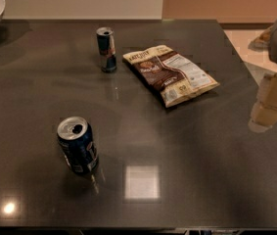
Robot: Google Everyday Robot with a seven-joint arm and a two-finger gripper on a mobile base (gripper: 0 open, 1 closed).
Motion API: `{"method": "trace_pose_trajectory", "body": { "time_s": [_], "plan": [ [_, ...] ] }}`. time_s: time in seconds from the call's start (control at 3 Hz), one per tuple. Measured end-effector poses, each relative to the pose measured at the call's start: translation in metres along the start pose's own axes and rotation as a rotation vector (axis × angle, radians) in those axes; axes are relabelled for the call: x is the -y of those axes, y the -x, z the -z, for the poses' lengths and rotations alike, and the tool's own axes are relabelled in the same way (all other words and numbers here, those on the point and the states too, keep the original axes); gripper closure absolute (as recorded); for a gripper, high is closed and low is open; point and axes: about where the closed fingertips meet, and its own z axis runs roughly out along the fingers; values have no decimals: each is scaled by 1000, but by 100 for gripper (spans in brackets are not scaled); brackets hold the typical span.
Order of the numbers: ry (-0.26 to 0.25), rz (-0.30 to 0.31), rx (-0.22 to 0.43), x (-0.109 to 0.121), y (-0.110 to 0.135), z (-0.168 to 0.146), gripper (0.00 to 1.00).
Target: Knock redbull can over
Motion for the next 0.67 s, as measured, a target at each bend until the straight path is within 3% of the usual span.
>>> {"method": "trace_pose_trajectory", "body": {
  "time_s": [0.67],
  "plan": [
    [0,0,0,0,0,0,0]
  ]
}}
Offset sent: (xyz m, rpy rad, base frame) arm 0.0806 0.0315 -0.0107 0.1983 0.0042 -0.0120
